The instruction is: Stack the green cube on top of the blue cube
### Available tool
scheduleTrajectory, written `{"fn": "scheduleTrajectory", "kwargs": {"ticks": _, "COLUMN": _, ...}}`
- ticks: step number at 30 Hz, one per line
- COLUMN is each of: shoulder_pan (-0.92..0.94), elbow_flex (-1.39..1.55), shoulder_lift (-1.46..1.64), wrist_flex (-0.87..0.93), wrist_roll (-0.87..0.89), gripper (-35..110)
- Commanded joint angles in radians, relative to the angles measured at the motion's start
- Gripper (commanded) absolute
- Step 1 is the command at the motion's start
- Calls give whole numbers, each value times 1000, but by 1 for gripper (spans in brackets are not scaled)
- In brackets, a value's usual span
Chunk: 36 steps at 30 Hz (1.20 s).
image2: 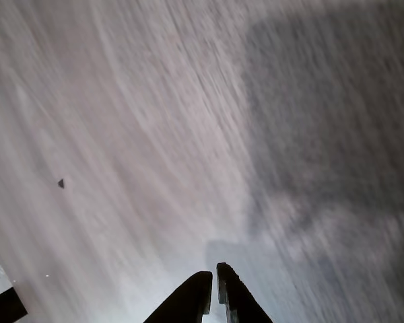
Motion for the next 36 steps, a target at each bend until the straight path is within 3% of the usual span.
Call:
{"fn": "scheduleTrajectory", "kwargs": {"ticks": 1, "shoulder_pan": -6, "elbow_flex": 2, "shoulder_lift": 28, "wrist_flex": 61, "wrist_roll": 3, "gripper": 0}}
{"fn": "scheduleTrajectory", "kwargs": {"ticks": 36, "shoulder_pan": 14, "elbow_flex": 2, "shoulder_lift": 28, "wrist_flex": 77, "wrist_roll": 11, "gripper": 0}}
